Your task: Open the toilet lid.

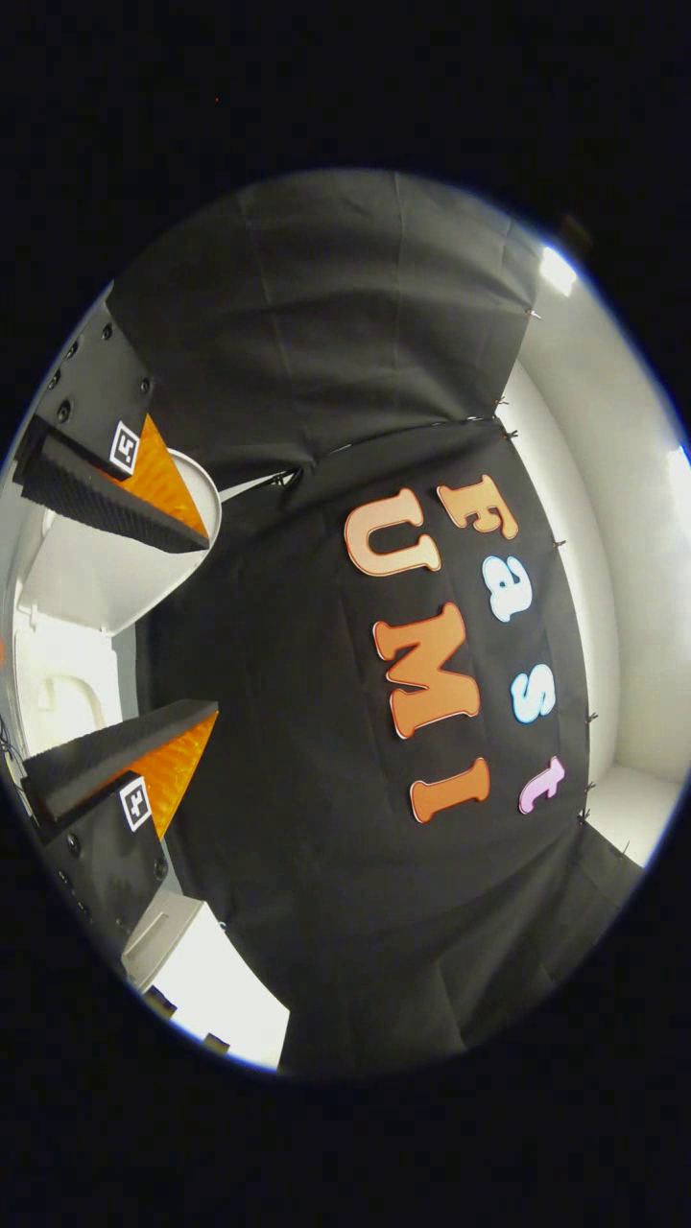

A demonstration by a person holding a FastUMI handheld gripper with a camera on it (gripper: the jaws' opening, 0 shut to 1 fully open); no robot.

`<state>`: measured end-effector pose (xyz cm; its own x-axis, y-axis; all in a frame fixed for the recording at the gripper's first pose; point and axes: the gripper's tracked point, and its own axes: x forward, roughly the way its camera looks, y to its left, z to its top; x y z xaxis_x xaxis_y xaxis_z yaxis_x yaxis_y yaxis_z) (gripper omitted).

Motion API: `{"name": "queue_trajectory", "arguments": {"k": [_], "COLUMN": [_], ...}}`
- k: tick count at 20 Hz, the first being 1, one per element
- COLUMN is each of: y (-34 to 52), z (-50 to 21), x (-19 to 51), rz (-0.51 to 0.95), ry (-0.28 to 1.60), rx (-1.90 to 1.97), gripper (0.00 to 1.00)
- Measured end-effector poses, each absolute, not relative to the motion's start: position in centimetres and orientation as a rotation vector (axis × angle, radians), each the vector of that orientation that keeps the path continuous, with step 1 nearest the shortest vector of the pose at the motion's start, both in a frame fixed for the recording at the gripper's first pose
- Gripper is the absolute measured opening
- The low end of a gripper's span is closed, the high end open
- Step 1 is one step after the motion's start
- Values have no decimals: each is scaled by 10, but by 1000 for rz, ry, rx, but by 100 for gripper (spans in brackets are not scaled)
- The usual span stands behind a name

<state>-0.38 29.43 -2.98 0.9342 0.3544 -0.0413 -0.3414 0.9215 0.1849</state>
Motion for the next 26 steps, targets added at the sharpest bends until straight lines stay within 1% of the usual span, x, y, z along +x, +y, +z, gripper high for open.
{"name": "queue_trajectory", "arguments": {"k": [10,14,17,19,20,21,23,26], "y": [156,61,7,-31,-43,-45,-34,-49], "z": [-18,-29,-44,-54,-55,-58,-47,-44], "x": [13,28,27,32,41,42,42,43], "rz": [303,213,176,122,81,94,151,138], "ry": [58,53,55,53,65,105,113,59], "rx": [124,82,77,69,107,165,260,93], "gripper": [98,98,98,98,98,98,98,98]}}
